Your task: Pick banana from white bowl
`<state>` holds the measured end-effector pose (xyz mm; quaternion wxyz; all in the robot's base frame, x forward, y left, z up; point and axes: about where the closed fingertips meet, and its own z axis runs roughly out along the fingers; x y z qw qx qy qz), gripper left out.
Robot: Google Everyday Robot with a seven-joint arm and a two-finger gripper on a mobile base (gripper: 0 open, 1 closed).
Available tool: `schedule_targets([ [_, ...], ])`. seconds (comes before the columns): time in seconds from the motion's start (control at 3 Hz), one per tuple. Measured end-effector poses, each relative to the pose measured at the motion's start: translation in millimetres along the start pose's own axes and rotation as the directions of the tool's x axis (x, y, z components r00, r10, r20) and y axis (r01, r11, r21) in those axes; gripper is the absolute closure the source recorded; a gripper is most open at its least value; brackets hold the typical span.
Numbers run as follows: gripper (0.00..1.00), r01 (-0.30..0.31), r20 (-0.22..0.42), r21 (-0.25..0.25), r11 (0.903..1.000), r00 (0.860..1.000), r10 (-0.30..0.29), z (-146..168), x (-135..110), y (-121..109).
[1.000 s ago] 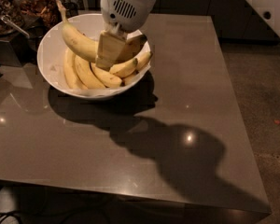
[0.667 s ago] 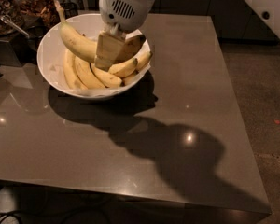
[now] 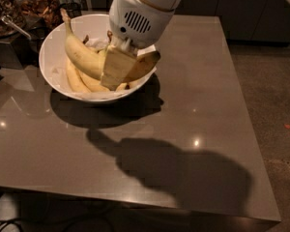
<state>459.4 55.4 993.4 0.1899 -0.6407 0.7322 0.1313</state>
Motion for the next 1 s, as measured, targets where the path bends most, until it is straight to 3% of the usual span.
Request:
schedule_targets([
  [0.67, 1.0, -0.056, 0.014, -0.035, 0.9978, 0.998, 0.057, -5.4, 23.8, 64.9],
  [1.0, 1.0, -0.056, 0.015, -0.035, 0.9978, 0.998, 0.057, -5.6, 23.8, 65.5],
])
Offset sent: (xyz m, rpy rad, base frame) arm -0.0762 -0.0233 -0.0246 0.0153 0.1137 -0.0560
